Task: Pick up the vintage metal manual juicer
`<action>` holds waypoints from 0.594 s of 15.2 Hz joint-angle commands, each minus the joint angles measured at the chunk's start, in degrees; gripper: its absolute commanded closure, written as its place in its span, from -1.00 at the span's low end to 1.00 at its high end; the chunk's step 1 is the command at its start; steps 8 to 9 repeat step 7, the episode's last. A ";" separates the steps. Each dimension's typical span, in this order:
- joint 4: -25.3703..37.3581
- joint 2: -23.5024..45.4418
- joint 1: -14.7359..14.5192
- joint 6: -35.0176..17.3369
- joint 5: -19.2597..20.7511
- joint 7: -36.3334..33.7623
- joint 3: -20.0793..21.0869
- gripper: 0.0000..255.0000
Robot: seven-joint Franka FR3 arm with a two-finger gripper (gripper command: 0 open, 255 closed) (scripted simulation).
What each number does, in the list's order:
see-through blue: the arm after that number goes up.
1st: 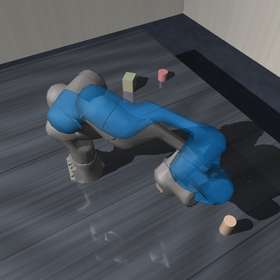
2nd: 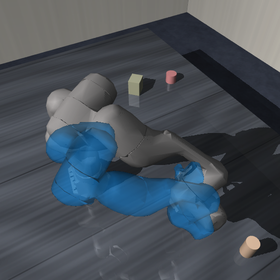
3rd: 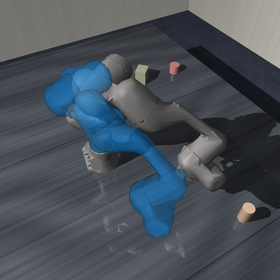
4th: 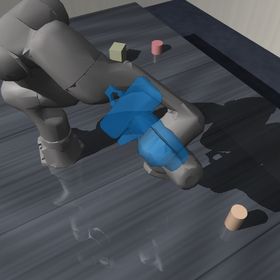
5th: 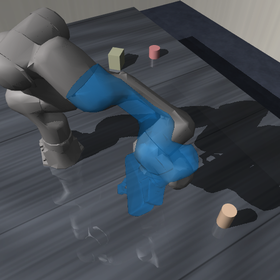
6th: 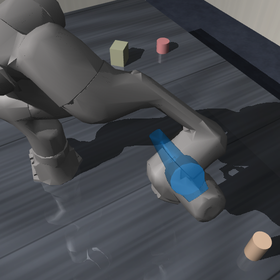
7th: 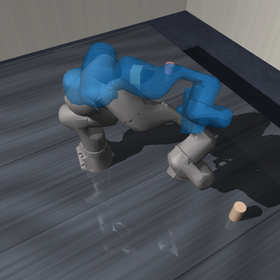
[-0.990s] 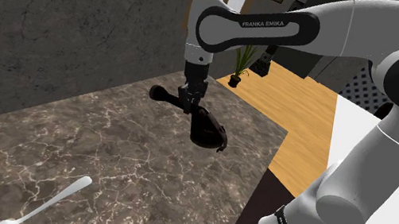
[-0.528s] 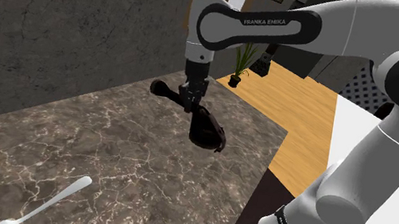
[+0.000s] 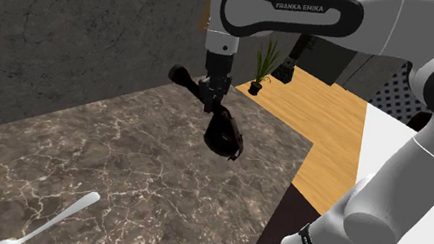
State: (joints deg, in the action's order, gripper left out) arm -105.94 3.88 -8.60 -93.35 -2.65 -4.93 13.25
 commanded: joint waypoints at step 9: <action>3.98 -0.69 0.11 4.62 -0.10 -0.01 -0.07 1.00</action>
